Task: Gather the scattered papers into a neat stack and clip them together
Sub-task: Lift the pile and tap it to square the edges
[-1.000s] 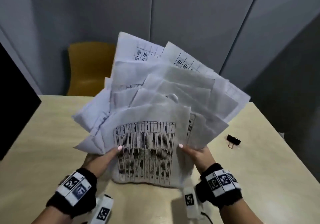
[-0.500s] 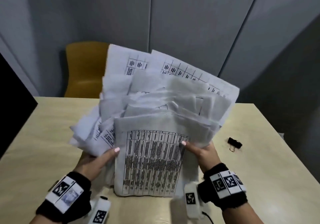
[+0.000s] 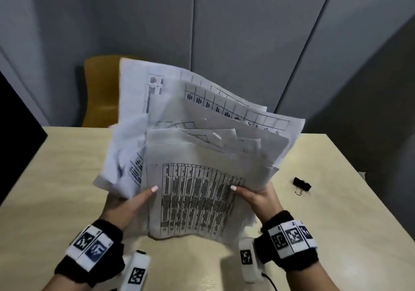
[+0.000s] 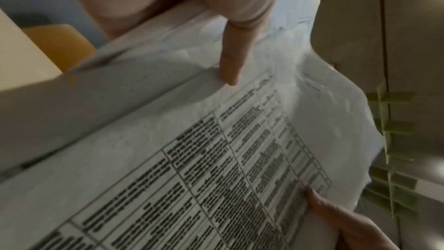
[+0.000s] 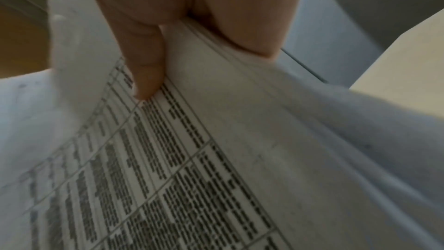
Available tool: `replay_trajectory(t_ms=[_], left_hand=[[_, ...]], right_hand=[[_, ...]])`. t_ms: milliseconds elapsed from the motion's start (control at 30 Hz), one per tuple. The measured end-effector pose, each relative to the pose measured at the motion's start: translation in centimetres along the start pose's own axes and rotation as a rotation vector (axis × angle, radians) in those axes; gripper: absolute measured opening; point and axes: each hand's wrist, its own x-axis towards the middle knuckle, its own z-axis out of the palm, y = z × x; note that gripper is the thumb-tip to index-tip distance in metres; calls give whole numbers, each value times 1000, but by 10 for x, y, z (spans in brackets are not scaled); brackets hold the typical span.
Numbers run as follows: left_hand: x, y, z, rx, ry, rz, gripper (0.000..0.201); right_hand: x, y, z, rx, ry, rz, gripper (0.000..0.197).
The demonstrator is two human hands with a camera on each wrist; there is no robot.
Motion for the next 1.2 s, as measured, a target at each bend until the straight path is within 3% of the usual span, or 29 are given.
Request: replay_trajectory(t_ms=[67,133,167,200,233,300,367,467,567,667,767,900,933,1067,1200], left_hand=[[10,2,-13,-51,20,38,49],[13,-5,-29,-27,-49,45,90],[11,-6,-31,-29,-69,24,100],[10,-8,-31,-34,-77,10,99],[9,-8,-25,-42,-78,5,89],[6,-9,-10,-26,-32,28,58],[5,-12,-8,-9,62,22,44],[7,-17,-13,24,101,-35,47],[5,-16,-6,92,84,2,41],[9,-3,-2,14,86,55,40],[13,11,-13,-11,-10,110,61],[7,3,-14,12,-159,72,87],[7,-1,-10,14,-158,68,86],[13,-9,-10,1,-41,60,50],[9,-7,-13,6,-9,21,38]], right_hand=[[1,-6,-5,41,0,-9,34],[-1,-4,-15,91,-20,-27,43],[-3,-4,-16,98,-23,-28,56],[-3,-1,-15,74,-23,-13,67],[-2,0,-12,55,-23,-4,66],[-2,1,-2,38,-25,-24,46],[-1,1,1,41,-6,-32,44],[-3,4,-1,59,31,-8,44],[-5,7,6,15,37,-30,43],[-5,-1,8,64,75,-77,40],[-8,-15,-2,121,48,-95,47],[-11,-14,-2,38,-8,-64,53],[-10,-11,2,26,-19,-59,52],[-9,-10,5,-5,55,-82,40],[-12,0,1,109,119,2,39]])
